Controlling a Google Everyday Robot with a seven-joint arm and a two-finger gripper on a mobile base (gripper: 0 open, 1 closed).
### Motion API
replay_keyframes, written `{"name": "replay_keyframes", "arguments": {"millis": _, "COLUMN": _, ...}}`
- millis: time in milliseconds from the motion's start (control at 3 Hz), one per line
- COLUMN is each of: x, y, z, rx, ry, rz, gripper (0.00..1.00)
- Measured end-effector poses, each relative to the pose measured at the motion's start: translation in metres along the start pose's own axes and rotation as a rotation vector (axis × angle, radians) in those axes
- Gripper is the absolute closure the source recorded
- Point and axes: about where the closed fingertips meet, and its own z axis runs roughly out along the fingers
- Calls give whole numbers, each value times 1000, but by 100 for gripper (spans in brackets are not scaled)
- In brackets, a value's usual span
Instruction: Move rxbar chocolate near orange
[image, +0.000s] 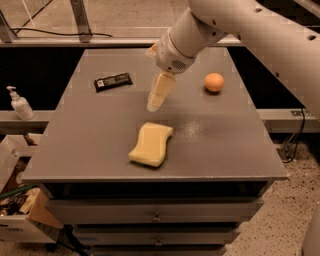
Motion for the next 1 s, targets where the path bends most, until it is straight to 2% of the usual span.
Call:
{"name": "replay_keyframes", "arguments": {"millis": 333, "x": -13, "y": -24, "z": 31, "rx": 12, "ry": 3, "rz": -11, "gripper": 0}}
{"name": "replay_keyframes", "arguments": {"millis": 1000, "x": -40, "y": -70, "z": 76, "rx": 8, "ry": 34, "rz": 15, "gripper": 0}}
